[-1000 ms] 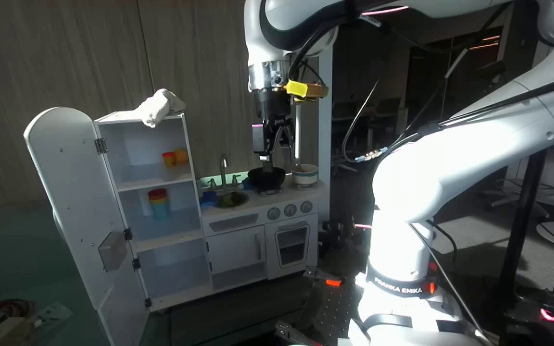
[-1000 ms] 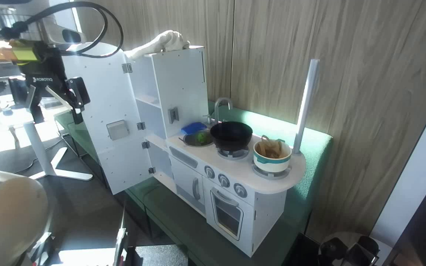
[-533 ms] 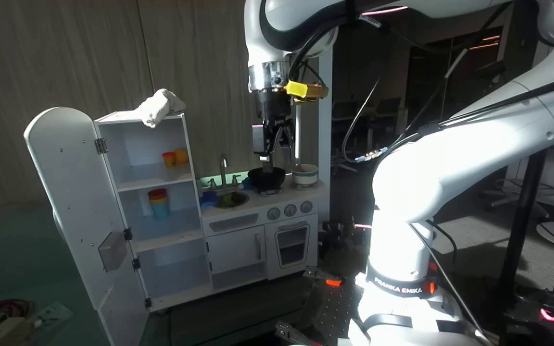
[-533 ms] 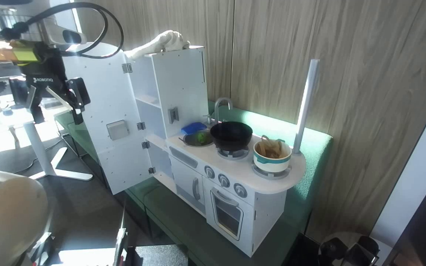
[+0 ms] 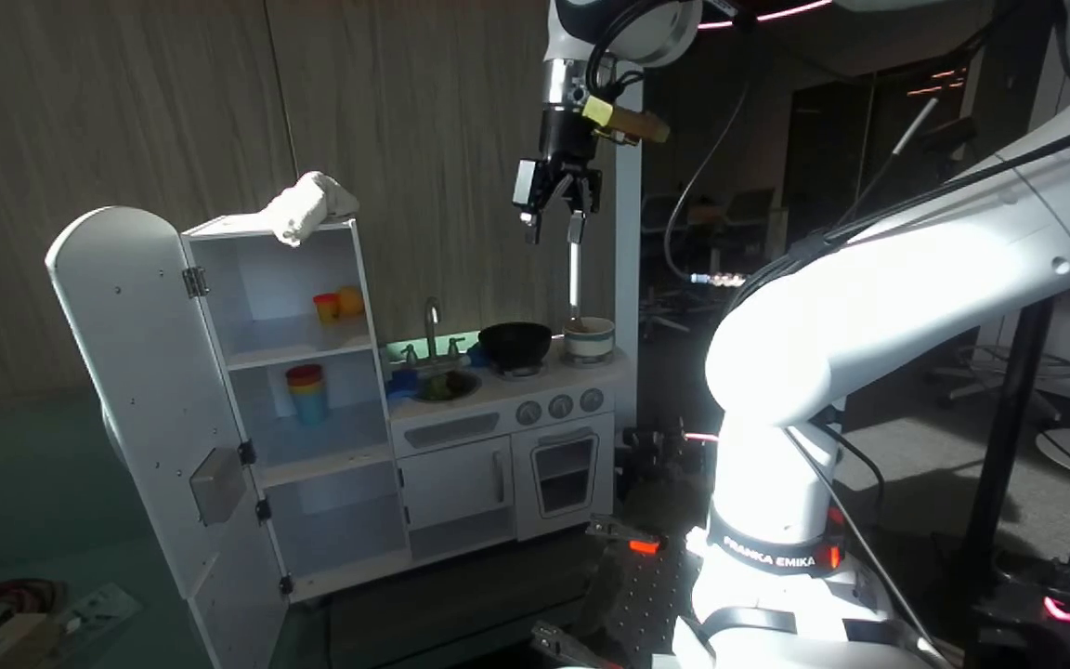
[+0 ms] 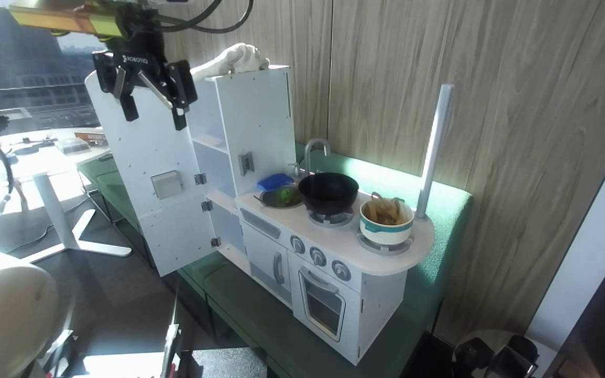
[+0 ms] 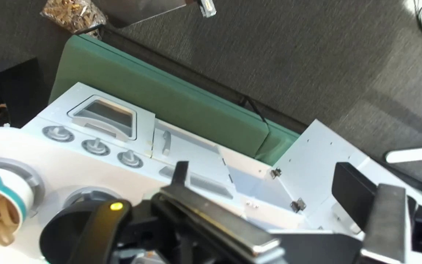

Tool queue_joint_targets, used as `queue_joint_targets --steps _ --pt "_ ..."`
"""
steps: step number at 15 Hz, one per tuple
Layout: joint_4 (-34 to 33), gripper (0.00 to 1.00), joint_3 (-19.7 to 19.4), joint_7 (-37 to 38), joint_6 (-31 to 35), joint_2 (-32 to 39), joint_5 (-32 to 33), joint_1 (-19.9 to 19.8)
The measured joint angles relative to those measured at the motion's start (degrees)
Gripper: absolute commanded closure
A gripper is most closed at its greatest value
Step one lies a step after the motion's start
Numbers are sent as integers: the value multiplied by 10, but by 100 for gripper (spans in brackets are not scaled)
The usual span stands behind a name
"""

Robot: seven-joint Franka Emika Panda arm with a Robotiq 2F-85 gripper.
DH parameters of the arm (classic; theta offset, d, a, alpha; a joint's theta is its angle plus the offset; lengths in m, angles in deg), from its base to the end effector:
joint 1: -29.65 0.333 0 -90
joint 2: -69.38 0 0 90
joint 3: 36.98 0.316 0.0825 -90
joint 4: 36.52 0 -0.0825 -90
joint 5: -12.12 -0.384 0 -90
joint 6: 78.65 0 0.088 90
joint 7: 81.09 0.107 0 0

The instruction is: Pour the contents in the white pot into the bowl.

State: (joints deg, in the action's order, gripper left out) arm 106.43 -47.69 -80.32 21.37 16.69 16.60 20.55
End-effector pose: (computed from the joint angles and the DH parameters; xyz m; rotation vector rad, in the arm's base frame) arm 0.2676 -0.1198 0.5745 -3.0494 0.4470 -0.2620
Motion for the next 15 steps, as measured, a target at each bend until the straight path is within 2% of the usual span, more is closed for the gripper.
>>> queue_joint_targets --steps 4,10,15 --pt "-68 0 -67 -18 56 59 12 -25" --pt "-170 0 -134 -27 117 220 -15 -28" --pt "-236 0 -131 -6 96 310 -68 -36"
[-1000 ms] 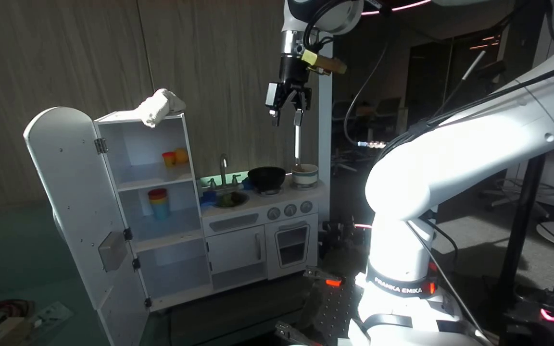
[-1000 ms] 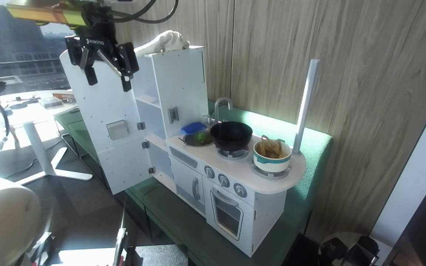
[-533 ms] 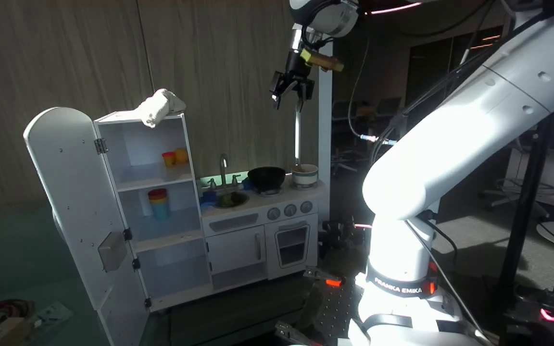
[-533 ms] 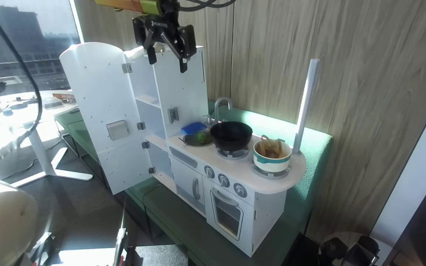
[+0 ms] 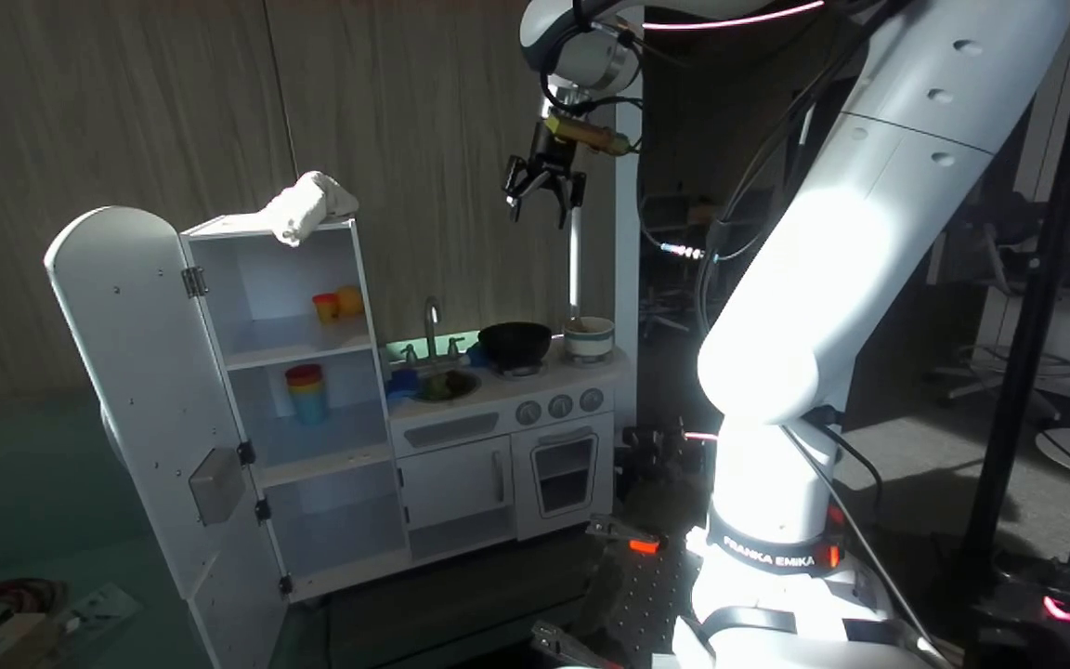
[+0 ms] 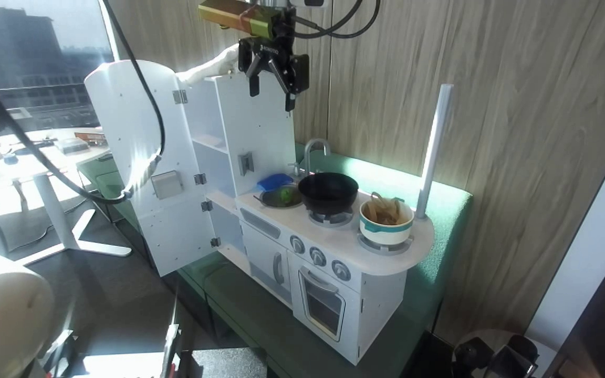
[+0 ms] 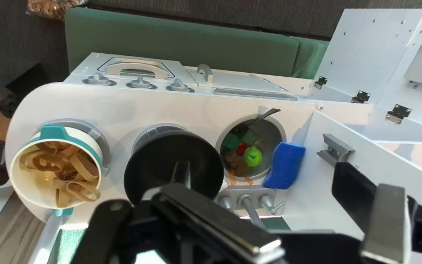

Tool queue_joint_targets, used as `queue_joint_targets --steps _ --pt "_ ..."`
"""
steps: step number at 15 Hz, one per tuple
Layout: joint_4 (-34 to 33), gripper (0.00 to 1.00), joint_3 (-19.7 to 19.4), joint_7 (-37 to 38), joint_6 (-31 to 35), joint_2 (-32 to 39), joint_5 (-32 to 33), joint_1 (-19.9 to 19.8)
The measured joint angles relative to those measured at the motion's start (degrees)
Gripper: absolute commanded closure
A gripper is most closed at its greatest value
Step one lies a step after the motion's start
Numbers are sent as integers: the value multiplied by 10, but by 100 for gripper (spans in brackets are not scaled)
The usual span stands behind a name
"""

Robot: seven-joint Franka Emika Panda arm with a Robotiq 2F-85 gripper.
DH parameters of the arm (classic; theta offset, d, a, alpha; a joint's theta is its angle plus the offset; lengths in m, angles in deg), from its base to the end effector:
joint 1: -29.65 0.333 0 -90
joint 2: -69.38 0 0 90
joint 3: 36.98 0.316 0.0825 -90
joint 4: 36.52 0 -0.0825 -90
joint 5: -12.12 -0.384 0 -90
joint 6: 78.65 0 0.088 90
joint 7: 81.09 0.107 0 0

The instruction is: Pour the contents in the white pot into the bowl.

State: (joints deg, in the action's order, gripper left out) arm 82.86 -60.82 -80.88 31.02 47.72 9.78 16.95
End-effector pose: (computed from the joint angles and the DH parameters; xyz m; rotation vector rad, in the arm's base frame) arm 0.3628 -0.2971 0.5848 -2.8440 0.9406 -0.3408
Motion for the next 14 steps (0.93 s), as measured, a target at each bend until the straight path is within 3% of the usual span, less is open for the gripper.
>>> queue_joint_targets --steps 2,14 --pt "-23 0 9 12 -25 18 -2 -3" --pt "-17 0 12 10 -25 21 -2 -12"
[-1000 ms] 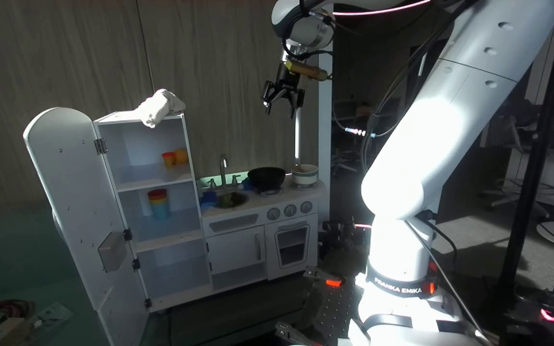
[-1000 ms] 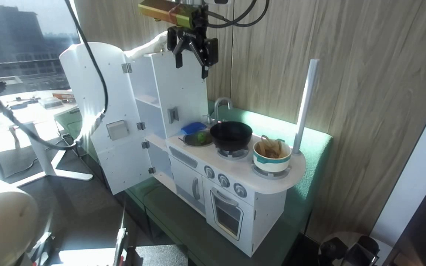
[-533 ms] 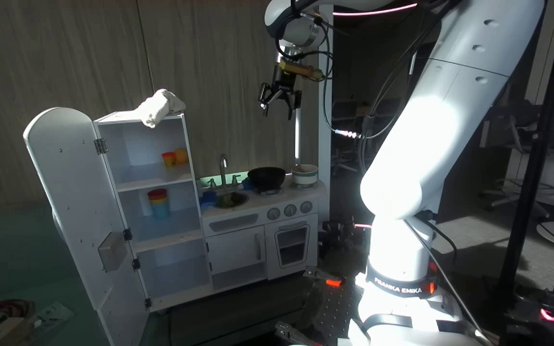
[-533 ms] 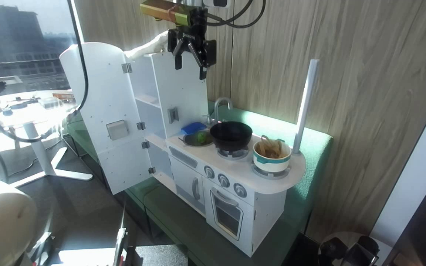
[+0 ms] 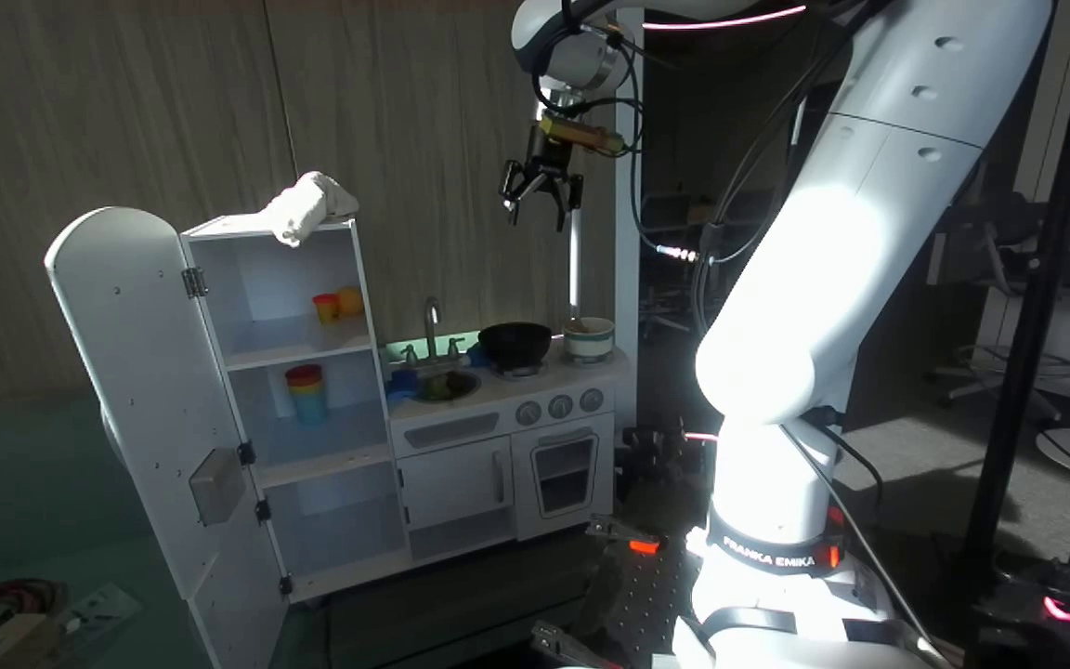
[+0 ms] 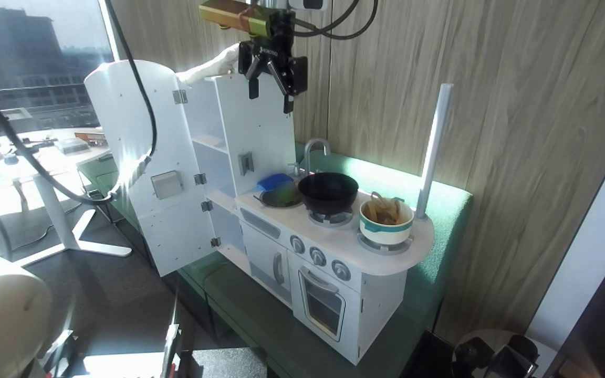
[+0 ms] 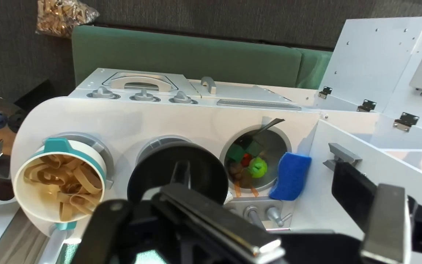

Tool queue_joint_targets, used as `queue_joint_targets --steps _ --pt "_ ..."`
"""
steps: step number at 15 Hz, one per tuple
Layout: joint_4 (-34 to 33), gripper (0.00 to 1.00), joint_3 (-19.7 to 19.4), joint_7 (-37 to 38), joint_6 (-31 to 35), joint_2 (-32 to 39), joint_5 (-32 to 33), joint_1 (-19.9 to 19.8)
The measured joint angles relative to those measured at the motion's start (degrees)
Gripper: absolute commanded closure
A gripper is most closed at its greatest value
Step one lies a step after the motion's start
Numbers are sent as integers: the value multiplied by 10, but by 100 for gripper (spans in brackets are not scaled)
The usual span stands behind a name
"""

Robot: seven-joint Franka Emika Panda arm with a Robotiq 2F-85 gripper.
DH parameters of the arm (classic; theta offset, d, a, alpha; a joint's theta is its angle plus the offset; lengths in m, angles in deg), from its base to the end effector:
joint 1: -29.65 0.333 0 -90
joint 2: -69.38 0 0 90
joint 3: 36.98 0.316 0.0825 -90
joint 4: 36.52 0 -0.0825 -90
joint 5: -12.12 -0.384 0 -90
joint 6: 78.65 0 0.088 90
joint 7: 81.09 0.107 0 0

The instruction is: Pour the contents in the white pot into the bowl.

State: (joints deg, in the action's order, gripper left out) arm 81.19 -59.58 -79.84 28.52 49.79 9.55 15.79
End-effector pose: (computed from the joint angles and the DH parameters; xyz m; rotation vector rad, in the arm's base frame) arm 0.3700 -0.2970 0.5809 -2.8432 0.9683 -0.2675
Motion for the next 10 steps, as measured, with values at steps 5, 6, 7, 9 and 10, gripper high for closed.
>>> queue_joint_targets --steps 5,6,7,9,10 --pt "-20 0 -33 2 1 40 -9 -41" --pt "-29 0 -49 0 1 54 -16 -54" --pt "-37 0 -64 -4 1 68 -24 -65" --pt "-53 0 -95 -18 1 101 -47 -89" --pt "-60 0 -108 -27 2 120 -63 -99"
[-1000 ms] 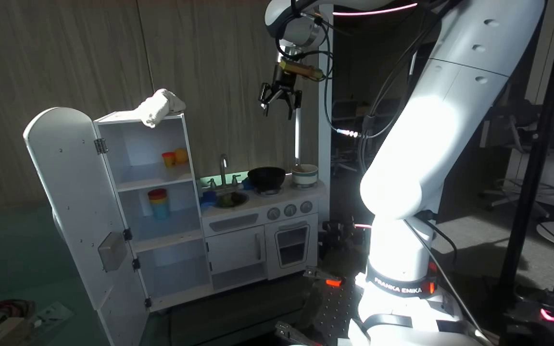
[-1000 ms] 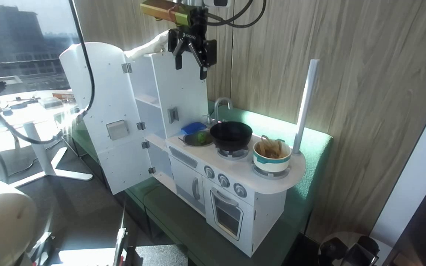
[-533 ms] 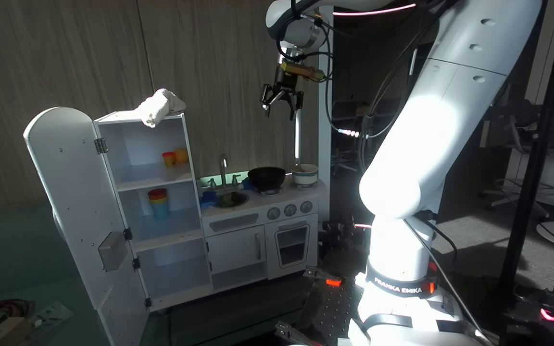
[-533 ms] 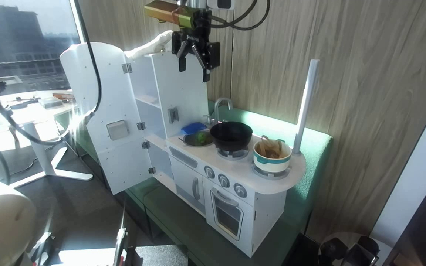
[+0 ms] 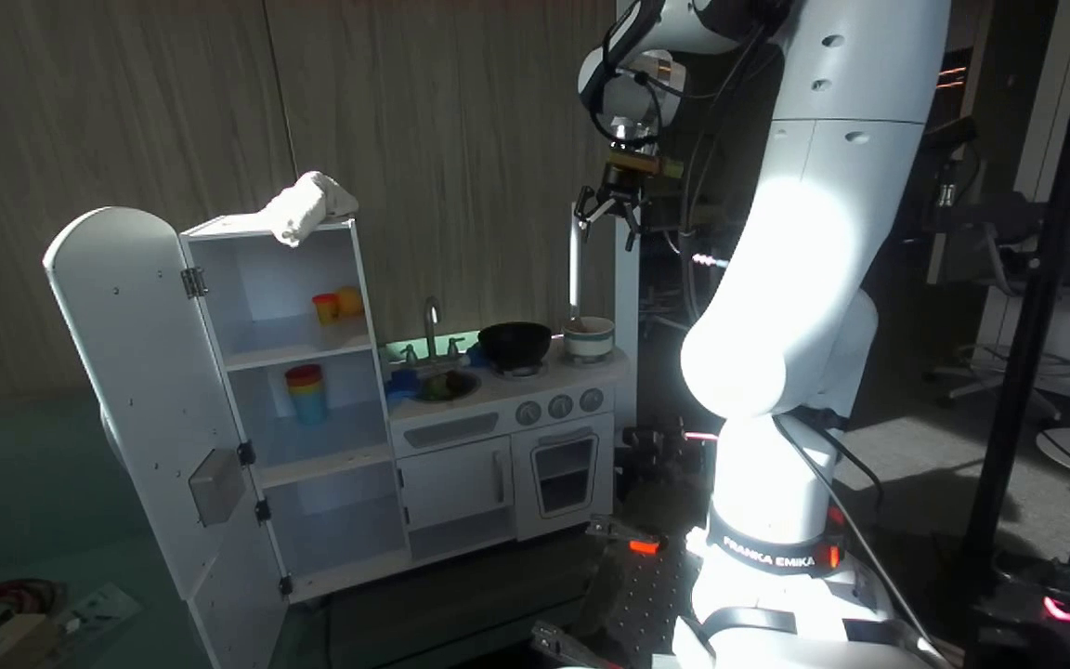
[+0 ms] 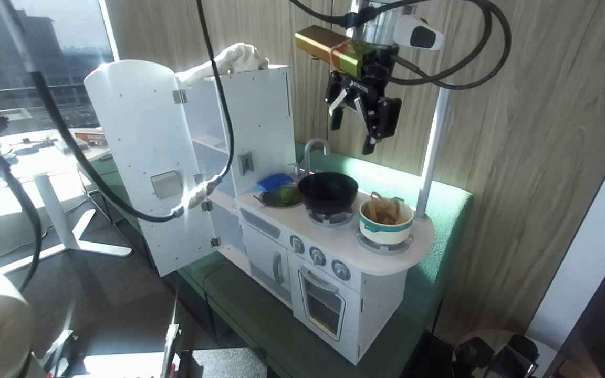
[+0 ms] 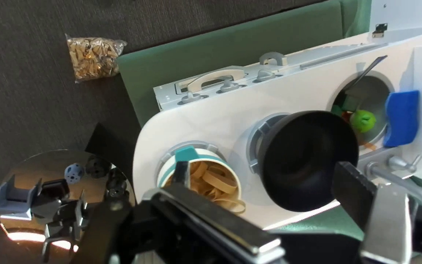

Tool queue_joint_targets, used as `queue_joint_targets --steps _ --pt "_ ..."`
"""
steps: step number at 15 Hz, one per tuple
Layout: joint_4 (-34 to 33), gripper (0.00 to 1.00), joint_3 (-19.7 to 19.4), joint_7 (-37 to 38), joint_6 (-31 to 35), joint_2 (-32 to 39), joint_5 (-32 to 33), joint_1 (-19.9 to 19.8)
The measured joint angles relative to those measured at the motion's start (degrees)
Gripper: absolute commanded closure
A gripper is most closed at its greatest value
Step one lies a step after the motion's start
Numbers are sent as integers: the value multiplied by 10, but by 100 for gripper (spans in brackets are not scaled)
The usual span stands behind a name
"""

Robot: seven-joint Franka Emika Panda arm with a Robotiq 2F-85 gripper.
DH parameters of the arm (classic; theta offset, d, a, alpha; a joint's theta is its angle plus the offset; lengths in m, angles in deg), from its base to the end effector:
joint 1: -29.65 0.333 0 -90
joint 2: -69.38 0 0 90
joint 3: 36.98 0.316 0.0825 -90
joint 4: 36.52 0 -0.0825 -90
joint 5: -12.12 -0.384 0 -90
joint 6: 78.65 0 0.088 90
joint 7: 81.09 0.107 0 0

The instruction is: Pour the contents in the white pot into the bowl.

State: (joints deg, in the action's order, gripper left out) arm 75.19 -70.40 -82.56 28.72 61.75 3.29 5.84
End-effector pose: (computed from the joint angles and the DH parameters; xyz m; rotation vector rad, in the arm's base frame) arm 0.2868 -0.4469 0.5316 -2.5862 1.4365 -0.2044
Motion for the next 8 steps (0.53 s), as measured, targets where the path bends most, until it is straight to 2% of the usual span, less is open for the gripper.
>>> queue_joint_targets --steps 4,6,8 --pt "-21 0 -37 -56 29 87 -116 -29" --pt "-42 0 -38 -76 39 133 -171 -42" --pt "-70 0 -34 -84 42 178 -194 -57"
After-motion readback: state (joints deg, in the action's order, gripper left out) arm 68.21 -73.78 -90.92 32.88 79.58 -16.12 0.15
